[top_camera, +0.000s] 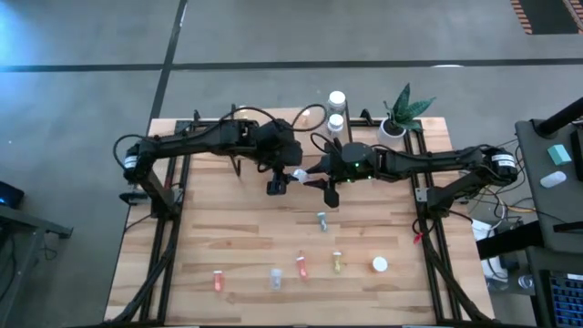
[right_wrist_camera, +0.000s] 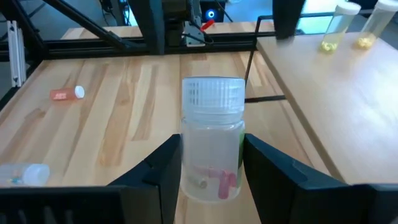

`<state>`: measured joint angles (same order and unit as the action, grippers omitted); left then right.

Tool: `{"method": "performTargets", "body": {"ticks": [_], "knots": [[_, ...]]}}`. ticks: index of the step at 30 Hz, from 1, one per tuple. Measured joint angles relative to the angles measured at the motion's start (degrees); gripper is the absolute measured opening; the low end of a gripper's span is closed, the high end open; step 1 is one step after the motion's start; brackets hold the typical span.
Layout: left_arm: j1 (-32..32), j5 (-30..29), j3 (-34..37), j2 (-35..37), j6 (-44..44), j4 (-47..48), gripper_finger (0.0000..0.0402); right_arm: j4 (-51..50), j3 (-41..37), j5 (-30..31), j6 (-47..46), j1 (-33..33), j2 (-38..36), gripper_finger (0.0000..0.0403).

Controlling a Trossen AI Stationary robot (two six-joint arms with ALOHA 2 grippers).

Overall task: Pick and place medicine bottles onto shelf by color
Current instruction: Put the transparent pill bottle on the shelf

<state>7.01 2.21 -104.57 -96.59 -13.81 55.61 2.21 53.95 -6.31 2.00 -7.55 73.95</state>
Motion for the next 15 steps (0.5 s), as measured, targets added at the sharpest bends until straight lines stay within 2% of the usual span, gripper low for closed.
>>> {"method": "performTargets", "body": {"ticks": [6,10,15], "knots": [[0.0,-2.7,0.0,4.3,0.7,0.0,0.0249,6.3,-1.8,0.3,0.7,-1.1,-0.9,0.0146],[-0.1,-2.7,1.1,7.8,1.4,-2.1,0.0249,13.7,-6.4,1.3,0.3,-3.3,-3.6,0.0146],[-0.3,-2.7,10.9,15.0,1.4,-12.6,0.0249,20.7,-14.1,10.3,1.8,-4.5,-9.9,0.0146]]}}
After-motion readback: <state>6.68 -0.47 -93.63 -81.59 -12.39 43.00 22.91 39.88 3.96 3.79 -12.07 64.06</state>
